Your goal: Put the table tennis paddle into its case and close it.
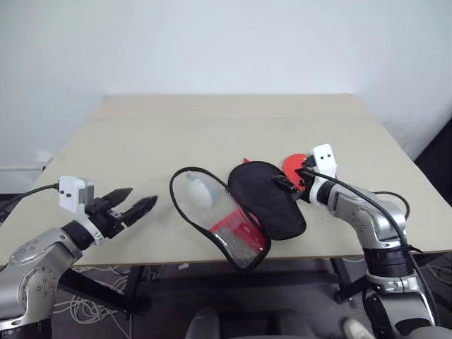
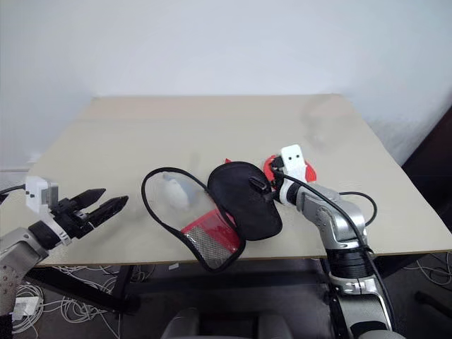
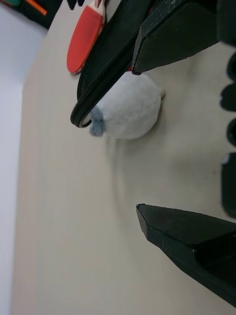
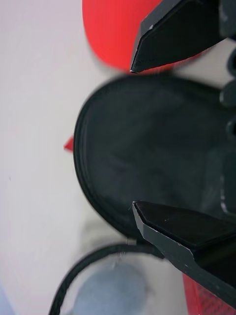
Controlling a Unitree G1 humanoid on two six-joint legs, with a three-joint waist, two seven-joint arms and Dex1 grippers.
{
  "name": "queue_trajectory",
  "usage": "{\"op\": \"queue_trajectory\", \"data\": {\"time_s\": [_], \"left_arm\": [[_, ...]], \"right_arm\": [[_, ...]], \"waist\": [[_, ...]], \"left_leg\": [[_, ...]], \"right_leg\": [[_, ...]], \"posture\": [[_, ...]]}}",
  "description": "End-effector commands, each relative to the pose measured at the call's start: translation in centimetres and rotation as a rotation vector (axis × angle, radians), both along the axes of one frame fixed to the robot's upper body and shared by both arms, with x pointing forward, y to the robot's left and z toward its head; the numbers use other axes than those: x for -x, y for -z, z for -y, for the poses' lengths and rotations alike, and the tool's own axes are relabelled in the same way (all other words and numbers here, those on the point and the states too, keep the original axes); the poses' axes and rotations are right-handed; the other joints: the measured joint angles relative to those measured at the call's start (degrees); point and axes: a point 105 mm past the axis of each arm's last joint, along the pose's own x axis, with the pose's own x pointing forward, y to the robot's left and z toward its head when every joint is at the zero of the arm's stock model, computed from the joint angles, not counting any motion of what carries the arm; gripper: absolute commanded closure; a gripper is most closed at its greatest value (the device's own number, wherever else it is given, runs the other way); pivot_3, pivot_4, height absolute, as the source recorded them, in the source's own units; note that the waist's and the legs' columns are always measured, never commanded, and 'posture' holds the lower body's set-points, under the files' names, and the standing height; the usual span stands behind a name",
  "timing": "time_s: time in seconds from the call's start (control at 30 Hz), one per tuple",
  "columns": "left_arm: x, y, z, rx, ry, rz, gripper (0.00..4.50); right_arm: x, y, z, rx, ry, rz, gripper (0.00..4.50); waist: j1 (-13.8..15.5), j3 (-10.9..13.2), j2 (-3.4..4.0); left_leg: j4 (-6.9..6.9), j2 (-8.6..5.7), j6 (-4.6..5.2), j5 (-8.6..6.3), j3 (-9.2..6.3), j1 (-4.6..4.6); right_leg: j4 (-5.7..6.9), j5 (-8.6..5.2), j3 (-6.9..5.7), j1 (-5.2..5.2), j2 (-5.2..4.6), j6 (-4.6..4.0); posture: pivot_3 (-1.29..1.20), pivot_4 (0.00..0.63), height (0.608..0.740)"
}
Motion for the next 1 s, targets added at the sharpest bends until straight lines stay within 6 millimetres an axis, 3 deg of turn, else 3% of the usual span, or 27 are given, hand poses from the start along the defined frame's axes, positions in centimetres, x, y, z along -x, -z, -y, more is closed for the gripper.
{"op": "queue_trajectory", "data": {"time_s": [0.03,0.23,0.67,0.77,1.0], "left_arm": [[0.3,-2.2,0.1,-0.013,0.001,0.068,0.02],[-0.2,-2.3,0.1,-0.019,0.022,0.055,0.02],[-2.8,-1.4,2.9,0.024,0.102,0.077,0.02],[-2.7,-1.8,3.6,0.03,0.146,0.082,0.02],[-2.0,0.1,5.0,-0.032,0.26,0.053,0.02]], "right_arm": [[-0.6,-1.5,-0.7,-0.01,-0.022,0.064,0.0],[-0.1,-1.7,-0.7,-0.017,-0.02,0.065,0.0],[-1.1,-2.5,2.9,0.042,0.079,0.099,0.0],[-1.5,-2.9,3.6,0.049,0.088,0.099,0.0],[-2.2,-2.5,4.3,0.133,0.039,0.088,0.0]], "waist": [[-0.01,0.0,0.0],[0.01,0.01,0.01],[-0.03,0.0,-0.01],[-0.1,0.0,-0.01],[0.0,0.01,0.0]], "left_leg": [[0.0,0.0,-0.01,-0.01,0.0,0.0],[0.0,0.0,-0.02,-0.01,0.0,0.0],[0.02,-0.01,-0.02,-0.01,0.04,-0.02],[0.0,0.0,-0.02,-0.01,0.04,0.0],[0.01,0.0,-0.02,-0.02,0.11,0.01]], "right_leg": [[0.0,0.0,0.0,0.0,0.0,0.0],[0.0,0.0,0.01,-0.03,0.0,0.0],[-0.02,0.02,0.03,-0.03,0.0,0.03],[-0.01,0.02,0.04,-0.04,0.01,0.04],[-0.01,0.02,0.11,-0.05,0.01,0.04]], "posture": [[0.0,0.0,0.684],[0.0,0.0,0.684],[0.0,0.0,0.684],[0.0,0.0,0.684],[0.0,0.0,0.684]]}}
